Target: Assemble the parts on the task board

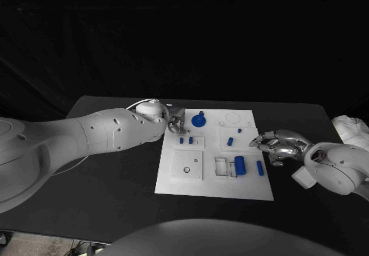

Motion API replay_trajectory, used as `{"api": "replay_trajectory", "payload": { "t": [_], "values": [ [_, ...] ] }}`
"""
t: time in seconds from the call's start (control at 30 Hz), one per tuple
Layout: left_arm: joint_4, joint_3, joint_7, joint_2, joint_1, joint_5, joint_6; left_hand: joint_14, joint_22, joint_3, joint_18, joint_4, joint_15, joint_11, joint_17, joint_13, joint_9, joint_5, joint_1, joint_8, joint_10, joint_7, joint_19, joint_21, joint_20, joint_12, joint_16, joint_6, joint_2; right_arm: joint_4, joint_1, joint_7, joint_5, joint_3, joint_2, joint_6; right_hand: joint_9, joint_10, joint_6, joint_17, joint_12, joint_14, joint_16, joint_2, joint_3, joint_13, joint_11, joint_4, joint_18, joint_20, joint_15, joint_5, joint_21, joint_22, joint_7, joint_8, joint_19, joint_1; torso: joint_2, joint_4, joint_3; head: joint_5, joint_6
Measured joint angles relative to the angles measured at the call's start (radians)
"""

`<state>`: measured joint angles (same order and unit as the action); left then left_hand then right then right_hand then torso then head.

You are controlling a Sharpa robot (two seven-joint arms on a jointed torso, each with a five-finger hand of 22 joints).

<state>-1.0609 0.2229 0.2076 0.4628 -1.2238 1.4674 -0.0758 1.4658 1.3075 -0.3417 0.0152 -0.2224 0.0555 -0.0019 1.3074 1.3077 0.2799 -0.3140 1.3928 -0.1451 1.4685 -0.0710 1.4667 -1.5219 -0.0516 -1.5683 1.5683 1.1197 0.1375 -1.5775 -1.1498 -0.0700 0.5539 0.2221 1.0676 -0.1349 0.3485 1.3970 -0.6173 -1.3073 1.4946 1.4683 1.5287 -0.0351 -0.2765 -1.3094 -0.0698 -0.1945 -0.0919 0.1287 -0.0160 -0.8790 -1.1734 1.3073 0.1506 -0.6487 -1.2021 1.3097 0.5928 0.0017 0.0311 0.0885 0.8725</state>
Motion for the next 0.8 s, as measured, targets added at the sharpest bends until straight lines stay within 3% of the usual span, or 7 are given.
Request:
{"api": "replay_trajectory", "payload": {
  "t": [0.2, 0.53, 0.63, 0.8],
  "values": [
    [0.004, 0.000, -0.007, 0.001, 0.000, -0.001, -0.007, 0.000, 0.000, -0.069, 0.000, 0.037, 0.000, 0.006, 0.000, 0.000, 0.001, 0.003, 0.031, 0.004, -0.005, -0.014, 0.000, 0.000, 0.000, 0.000, 0.000, -0.014, 0.020, 0.001, 0.000, 0.001, 0.000, 0.000, -0.002, 0.001, -0.001, 0.000, 0.000, -0.001, 0.000, 0.000, 0.000, -0.004, -0.003, 0.000, 0.000, 0.003, 0.000, 0.000, 0.000, 0.000, 0.000, 0.000, 0.000, 0.003, 0.000, 0.004, 0.000, 0.0003, 0.0001, 0.001, 0.000],
    [0.006, 0.001, -0.028, 0.010, 0.002, 0.012, -0.023, 0.000, 0.000, -0.105, 0.000, 0.067, -0.008, 0.014, 0.001, 0.000, 0.001, 0.018, 0.060, 0.000, 0.000, -0.020, 0.000, 0.000, -0.007, 0.000, 0.000, -0.012, 0.037, 0.003, 0.000, 0.002, 0.000, 0.000, -0.003, 0.002, -0.001, 0.000, 0.000, -0.001, 0.000, 0.000, 0.000, 0.000, -0.009, 0.000, 0.000, 0.009, 0.000, 0.000, 0.000, 0.000, 0.000, 0.001, 0.000, 0.003, 0.000, 0.008, -0.001, 0.0001, 0.0002, 0.006, 0.000],
    [0.005, 0.002, -0.032, 0.014, 0.002, 0.028, -0.032, 0.000, 0.000, -0.101, 0.000, 0.095, -0.008, 0.018, 0.001, 0.000, 0.006, 0.018, 0.061, -0.006, -0.003, -0.020, -0.004, -0.006, -0.011, 0.000, 0.000, -0.001, 0.038, 0.003, 0.000, 0.002, 0.000, 0.000, -0.003, 0.003, -0.001, 0.000, 0.000, -0.001, 0.000, 0.000, 0.000, 0.000, -0.014, 0.000, 0.000, 0.014, 0.000, 0.000, 0.000, 0.000, 0.000, 0.001, 0.000, 0.003, 0.000, 0.008, 0.000, 0.0001, 0.0002, 0.007, 0.000],
    [0.000, 0.003, -0.042, 0.024, 0.004, 0.057, -0.055, 0.000, 0.000, -0.064, 0.000, 0.116, -0.008, 0.018, 0.001, 0.000, 0.012, -0.034, 0.051, -0.013, -0.003, -0.018, 0.000, -0.011, -0.014, 0.000, 0.000, 0.008, 0.027, 0.002, 0.000, 0.003, 0.000, 0.000, -0.002, 0.003, -0.001, 0.000, 0.000, -0.001, 0.000, 0.000, 0.000, 0.000, -0.014, 0.000, 0.000, 0.014, 0.000, 0.000, 0.000, 0.000, 0.000, 0.001, 0.000, 0.003, 0.000, 0.008, 0.000, 0.0001, 0.0000, 0.009, 0.000]
  ]
}}
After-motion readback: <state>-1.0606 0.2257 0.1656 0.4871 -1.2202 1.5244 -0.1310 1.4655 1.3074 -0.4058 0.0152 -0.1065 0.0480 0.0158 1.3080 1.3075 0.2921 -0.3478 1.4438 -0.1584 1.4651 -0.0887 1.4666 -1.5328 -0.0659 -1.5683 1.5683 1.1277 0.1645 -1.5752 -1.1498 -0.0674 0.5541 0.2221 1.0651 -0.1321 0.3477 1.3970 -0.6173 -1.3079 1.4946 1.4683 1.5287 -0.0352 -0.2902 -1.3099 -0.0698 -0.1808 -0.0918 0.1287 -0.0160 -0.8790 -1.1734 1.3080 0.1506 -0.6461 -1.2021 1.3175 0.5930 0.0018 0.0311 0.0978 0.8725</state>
